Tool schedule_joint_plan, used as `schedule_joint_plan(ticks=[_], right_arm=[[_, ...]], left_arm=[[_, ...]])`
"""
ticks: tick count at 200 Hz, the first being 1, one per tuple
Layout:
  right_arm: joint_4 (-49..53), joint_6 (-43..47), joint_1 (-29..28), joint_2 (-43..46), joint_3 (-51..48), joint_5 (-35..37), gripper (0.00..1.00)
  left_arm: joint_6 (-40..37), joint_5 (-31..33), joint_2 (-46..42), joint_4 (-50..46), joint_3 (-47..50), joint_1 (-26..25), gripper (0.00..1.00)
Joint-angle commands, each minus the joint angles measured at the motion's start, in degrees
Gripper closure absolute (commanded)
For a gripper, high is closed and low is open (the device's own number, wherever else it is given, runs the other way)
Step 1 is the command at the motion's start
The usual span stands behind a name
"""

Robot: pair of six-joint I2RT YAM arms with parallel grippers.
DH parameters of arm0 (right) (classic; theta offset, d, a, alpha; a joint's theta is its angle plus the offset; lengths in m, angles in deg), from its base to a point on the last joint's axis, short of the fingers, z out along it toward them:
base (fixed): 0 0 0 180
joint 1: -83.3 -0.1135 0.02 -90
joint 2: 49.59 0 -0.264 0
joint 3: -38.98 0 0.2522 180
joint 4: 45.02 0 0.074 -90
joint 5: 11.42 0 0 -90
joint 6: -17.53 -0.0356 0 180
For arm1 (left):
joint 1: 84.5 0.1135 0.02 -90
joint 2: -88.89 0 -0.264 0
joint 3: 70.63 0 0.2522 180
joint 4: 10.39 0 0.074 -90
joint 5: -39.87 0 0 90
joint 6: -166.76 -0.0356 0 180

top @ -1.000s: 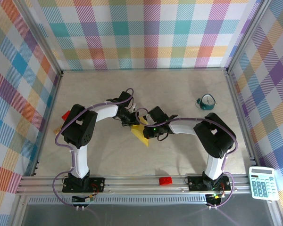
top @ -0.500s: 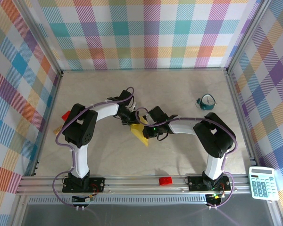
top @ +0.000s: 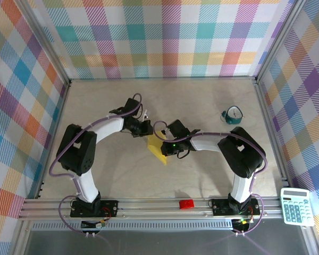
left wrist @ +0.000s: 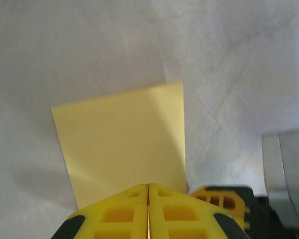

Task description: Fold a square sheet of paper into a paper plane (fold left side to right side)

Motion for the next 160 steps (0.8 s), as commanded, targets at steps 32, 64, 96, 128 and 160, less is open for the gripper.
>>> schedule_joint_plan(ticks=[32, 64, 96, 128, 160], right_arm=[[3.27, -0.15, 0.34, -2.83, -1.10, 1.27, 1.00], [3.64, -0.41, 0.34, -3.00, -1.15, 1.65, 1.00], [4.13, -0.32, 0.34, -3.16, -0.97, 1.87, 1.00], [4.64, -0.19, 0.34, -3.35, -0.64, 2.05, 1.00], [4.90, -0.14, 0.34, -3.70, -0.41, 2.13, 1.00]], left_arm=[[7.76, -8.28, -8.24, 15.18, 13.30, -2.46, 0.90], [9.67, -7.69, -5.47, 16.15, 14.45, -4.53, 0.92], [10.77, -8.29, -2.59, 17.67, 13.93, -5.51, 0.93], [10.43, -8.18, -0.12, 16.36, 12.72, -5.81, 0.93], [9.87, -6.65, 0.92, 15.18, 13.19, -5.81, 0.94]])
